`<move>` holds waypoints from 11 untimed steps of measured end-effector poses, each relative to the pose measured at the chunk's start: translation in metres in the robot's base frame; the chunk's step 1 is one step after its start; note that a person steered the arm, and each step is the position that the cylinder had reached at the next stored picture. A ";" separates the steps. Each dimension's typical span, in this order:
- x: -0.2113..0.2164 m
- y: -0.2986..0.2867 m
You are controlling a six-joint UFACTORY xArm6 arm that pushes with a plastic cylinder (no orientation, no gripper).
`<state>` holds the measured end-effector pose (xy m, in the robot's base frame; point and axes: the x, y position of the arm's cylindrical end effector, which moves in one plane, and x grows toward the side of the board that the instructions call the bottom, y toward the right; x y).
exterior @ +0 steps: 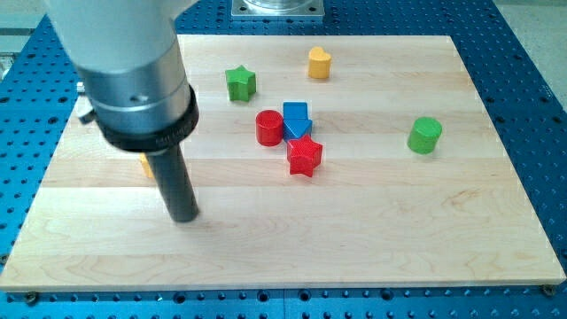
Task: Slide the yellow hexagon to the bottom of the red star
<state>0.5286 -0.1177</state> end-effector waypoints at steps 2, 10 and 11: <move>-0.024 -0.053; 0.006 0.129; 0.013 0.149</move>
